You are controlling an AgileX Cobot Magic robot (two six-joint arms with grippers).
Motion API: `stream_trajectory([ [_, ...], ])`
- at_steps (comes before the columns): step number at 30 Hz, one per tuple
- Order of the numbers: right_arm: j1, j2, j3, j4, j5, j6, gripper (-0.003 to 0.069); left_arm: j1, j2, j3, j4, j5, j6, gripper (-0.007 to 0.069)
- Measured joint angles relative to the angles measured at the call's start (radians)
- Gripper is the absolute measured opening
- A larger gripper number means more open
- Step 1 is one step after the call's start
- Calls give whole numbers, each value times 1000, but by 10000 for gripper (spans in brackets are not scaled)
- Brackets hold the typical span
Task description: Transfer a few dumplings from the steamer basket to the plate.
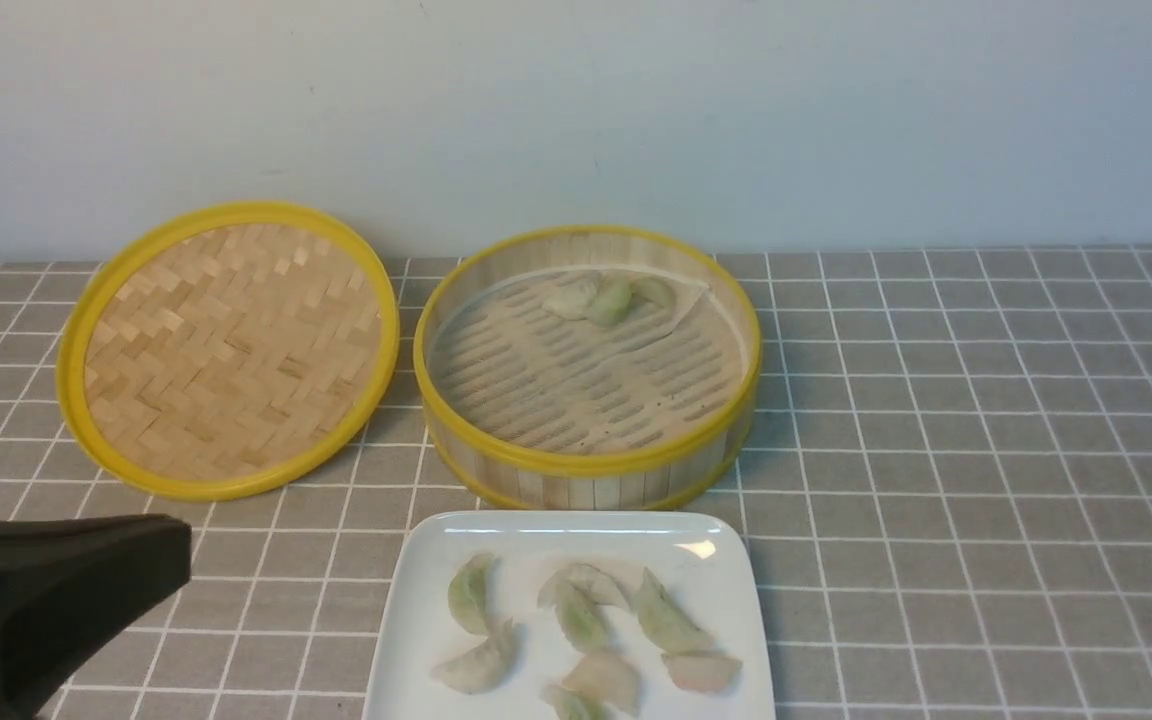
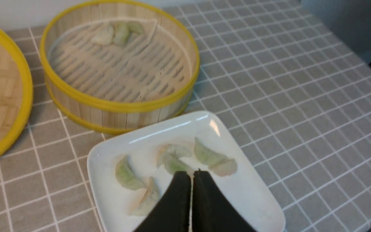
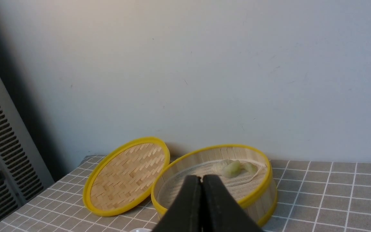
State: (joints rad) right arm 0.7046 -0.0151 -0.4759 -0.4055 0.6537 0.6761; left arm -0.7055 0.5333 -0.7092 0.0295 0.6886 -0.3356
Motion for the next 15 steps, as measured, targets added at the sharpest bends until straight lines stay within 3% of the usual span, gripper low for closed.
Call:
stream_trajectory([
  [15, 0, 0, 0, 0, 1, 0, -13, 0, -124, 35, -30, -24, -1, -5],
])
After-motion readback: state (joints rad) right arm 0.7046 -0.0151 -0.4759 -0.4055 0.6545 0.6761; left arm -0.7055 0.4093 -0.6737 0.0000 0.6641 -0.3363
